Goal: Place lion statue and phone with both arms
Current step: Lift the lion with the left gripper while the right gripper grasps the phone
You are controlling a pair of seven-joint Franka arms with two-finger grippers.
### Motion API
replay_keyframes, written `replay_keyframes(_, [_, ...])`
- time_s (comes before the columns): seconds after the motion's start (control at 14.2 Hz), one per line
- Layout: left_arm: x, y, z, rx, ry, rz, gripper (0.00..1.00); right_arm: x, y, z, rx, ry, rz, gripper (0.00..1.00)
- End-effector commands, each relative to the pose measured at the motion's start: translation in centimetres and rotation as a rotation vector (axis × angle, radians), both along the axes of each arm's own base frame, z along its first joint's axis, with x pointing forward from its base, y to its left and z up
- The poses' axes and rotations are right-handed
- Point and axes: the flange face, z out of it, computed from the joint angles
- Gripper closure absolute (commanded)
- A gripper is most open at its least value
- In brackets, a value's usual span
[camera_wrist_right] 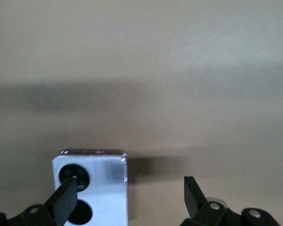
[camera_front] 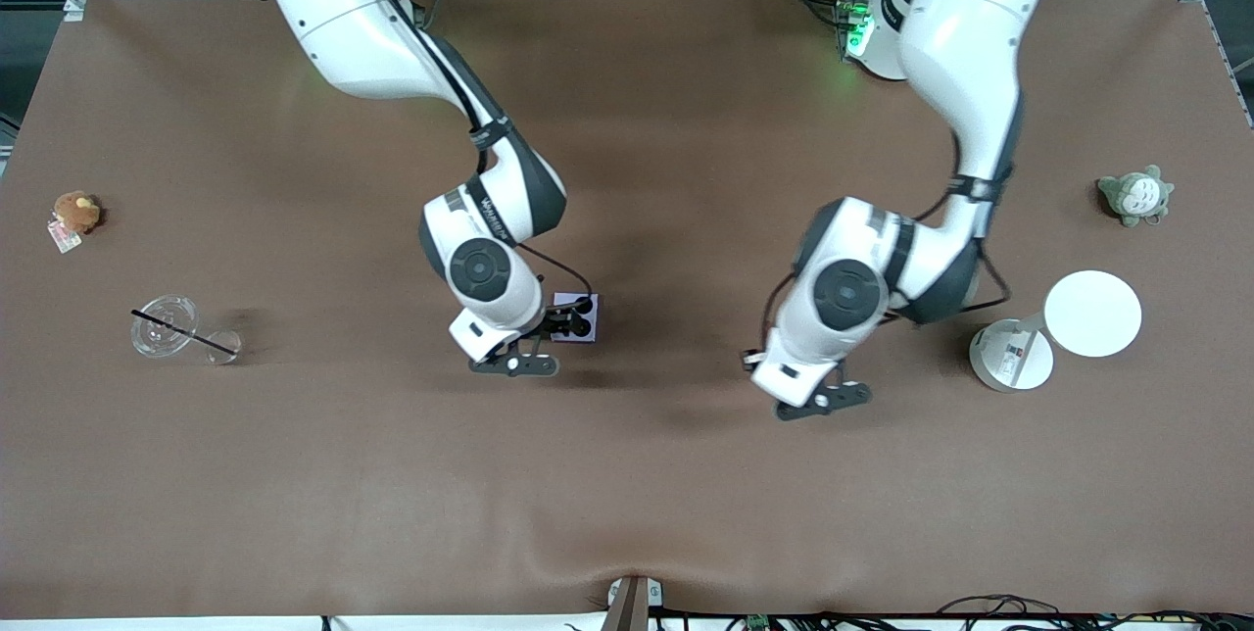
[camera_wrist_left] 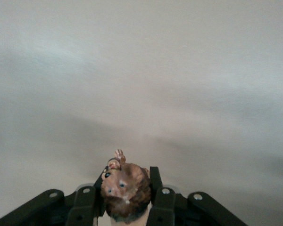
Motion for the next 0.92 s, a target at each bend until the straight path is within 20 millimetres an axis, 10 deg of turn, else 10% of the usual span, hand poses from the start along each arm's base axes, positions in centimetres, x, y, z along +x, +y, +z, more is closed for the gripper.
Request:
replay_keyframes(0.0, [-0.6,6.4,1.5,0.017,0.035,-0.093,1.00,-1.4,1.6,-1.0,-0.012,0.008,-0.007,0.00])
replay_keyframes(0.49, [-2.7,19.0,-3.3,0.060,0.095,-0.152,1.00,-2.2,3.2,-2.6,0.009,-0.031,0.008,0.00])
replay_keyframes(0.85, [-3.5,21.5,-6.7,0.036,0.027,-0.231,1.00,-2.0,3.3,-3.6,0.020,-0.049,0.004,0.00])
